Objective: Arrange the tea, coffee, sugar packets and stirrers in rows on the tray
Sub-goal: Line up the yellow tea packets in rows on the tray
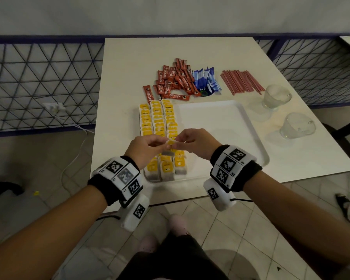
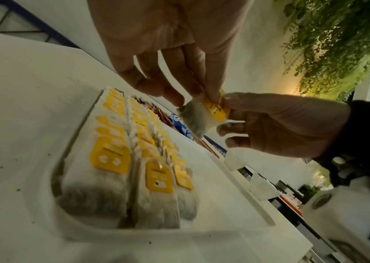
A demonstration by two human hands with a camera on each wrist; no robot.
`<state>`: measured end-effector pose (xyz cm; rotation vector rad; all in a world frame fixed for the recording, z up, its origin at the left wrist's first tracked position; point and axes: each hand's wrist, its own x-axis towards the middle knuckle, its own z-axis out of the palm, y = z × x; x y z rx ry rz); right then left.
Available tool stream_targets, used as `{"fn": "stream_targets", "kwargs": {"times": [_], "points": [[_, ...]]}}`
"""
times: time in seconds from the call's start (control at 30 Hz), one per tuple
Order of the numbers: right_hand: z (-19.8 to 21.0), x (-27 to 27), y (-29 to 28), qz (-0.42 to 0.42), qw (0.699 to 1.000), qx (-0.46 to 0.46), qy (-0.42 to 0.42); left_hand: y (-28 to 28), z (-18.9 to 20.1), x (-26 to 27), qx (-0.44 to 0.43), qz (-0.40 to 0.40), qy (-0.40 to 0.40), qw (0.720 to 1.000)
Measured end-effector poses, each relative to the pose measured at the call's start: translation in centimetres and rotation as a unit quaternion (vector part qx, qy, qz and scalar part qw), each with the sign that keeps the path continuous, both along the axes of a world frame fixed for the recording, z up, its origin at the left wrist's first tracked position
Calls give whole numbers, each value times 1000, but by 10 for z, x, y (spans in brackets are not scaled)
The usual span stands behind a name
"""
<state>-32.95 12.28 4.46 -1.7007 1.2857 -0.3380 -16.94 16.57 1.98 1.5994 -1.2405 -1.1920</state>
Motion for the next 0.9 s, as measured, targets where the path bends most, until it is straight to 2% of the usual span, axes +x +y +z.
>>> {"fn": "stream_targets", "kwargs": {"times": [0.13, 0.3, 0.57, 0.7, 0.8, 0.9], "points": [[-4, -8, 8, 12, 996, -40, 74, 5, -5, -11, 6, -28, -20, 999], [-12, -19, 17, 46, 989, -8, 144, 15, -18, -25, 29, -66, -51, 996], [-31, -23, 16, 59, 983, 66, 160, 23, -37, -40, 64, -84, -91, 990], [-38, -21, 10, 59, 983, 64, 164, 23, -37, -40, 57, -74, -126, 988], [-41, -21, 6, 56, 983, 49, 170, 19, -32, -37, 26, -72, -184, 980], [-43, -19, 2, 55, 983, 49, 169, 16, -29, -37, 12, -118, -278, 953]]}}
